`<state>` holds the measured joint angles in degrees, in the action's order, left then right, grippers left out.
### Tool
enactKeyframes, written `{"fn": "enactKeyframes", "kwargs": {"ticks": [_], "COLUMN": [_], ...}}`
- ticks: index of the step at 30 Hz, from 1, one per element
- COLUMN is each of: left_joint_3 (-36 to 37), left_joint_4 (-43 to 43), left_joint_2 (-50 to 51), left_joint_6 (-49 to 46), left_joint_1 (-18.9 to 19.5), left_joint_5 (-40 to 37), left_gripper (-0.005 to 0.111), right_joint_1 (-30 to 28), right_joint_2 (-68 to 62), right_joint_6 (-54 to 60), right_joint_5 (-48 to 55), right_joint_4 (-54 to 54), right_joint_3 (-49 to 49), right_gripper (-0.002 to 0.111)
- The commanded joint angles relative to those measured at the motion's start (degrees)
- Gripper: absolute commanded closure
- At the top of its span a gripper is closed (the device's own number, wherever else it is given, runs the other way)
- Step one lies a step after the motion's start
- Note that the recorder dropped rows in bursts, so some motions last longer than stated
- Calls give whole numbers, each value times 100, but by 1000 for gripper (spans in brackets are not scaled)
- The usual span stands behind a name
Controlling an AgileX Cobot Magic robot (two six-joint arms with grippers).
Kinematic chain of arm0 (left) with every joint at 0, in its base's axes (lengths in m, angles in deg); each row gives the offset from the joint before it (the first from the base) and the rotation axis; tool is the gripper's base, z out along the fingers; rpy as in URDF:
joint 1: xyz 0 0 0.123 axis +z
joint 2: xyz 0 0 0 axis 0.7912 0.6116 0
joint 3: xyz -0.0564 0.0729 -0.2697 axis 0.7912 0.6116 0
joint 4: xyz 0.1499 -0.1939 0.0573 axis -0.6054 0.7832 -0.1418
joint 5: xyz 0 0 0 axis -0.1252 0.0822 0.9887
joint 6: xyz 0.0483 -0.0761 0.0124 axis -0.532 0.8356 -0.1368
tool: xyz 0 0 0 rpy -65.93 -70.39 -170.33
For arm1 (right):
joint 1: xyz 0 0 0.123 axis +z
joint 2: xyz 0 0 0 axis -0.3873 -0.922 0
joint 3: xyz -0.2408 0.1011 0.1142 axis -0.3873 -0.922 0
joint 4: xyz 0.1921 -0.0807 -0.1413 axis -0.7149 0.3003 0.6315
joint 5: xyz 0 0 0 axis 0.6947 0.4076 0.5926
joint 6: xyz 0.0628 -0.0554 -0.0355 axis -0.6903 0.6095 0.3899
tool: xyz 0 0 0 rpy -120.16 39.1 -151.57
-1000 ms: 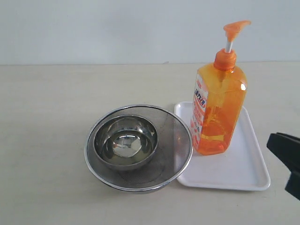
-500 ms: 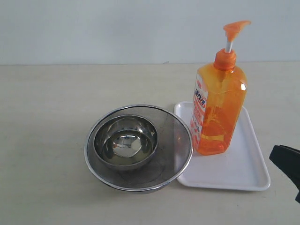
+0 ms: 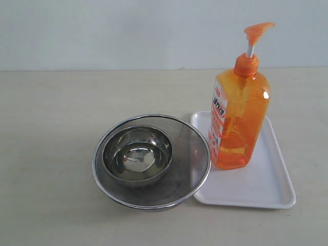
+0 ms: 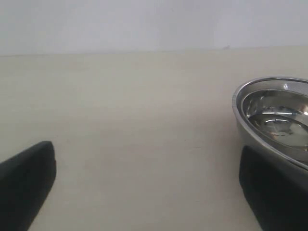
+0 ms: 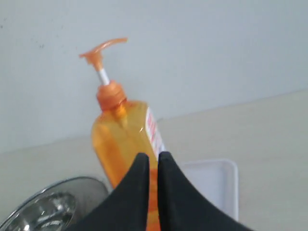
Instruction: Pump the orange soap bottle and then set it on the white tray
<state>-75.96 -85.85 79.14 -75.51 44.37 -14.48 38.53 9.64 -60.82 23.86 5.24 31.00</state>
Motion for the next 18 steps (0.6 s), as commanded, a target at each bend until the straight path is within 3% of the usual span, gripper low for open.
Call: {"fn": "enactKeyframes", "kwargs": {"ticks": [1,8,15,18], "left_joint_3": [18,18,18,18], "left_joint_4": [51,51,51,51], "left_joint_2": [-21,-21,-21,-21], "left_joint_6": [-48,-48,-48,-48], "left_joint_1": [25,25,25,25], "left_joint_5": [0,0,0,0], "left_gripper": [11,11,11,11], "right_joint_1": [-745,-994,-994,-994], "right_joint_2": [569,607,607,607], "right_joint_6": [183,1346,1350,591], "right_joint_5": [118,56,57,74], "right_joint_4": [61,61,50,1109], "right_joint_3": [-22,-22,-239,-268], "right_gripper": [106,106,106,106]}}
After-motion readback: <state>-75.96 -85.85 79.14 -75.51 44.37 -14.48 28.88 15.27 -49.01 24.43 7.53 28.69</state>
